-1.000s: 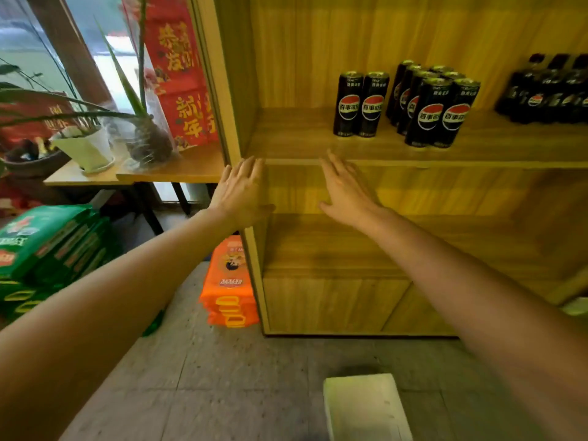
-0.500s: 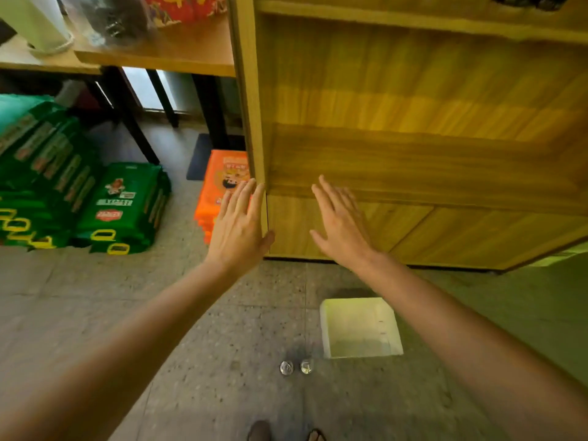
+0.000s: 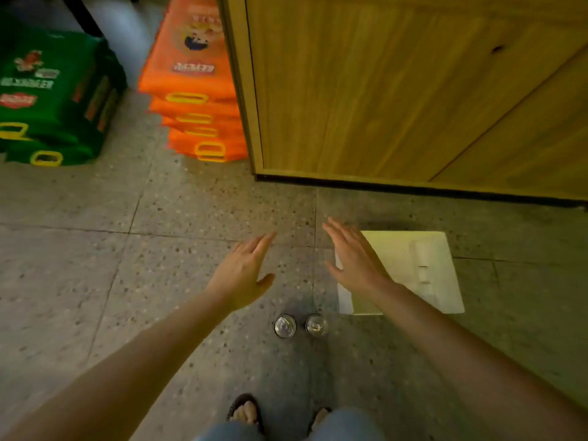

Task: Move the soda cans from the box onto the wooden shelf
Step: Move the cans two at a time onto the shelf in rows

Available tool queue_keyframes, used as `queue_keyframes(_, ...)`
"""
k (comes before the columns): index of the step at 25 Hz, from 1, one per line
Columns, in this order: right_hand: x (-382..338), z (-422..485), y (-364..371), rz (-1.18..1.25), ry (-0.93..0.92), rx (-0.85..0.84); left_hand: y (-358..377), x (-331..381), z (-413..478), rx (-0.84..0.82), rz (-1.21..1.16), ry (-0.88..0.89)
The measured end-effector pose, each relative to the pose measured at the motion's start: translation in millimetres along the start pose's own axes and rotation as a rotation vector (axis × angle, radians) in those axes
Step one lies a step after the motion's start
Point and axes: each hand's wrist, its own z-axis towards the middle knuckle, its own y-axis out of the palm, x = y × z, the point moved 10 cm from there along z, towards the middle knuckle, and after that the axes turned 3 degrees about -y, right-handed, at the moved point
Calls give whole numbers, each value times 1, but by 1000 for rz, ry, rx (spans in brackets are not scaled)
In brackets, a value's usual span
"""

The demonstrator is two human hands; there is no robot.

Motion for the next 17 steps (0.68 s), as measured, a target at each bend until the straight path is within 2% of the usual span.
queue_keyframes(3,34,-1,102,161,-39,-44,127,-40,4,-239,-39,-34)
queue_keyframes(7,67,-37,207,530,47,-166,232,-74,-1,-317,-197,-65)
queue_keyframes(10,76,-70,246,533,41,-190,267,-80,-7,-281,-357,-85)
queue_keyframes(17,92,-64,273,588,107,-6,280,-82,-2,-59,-530,-71)
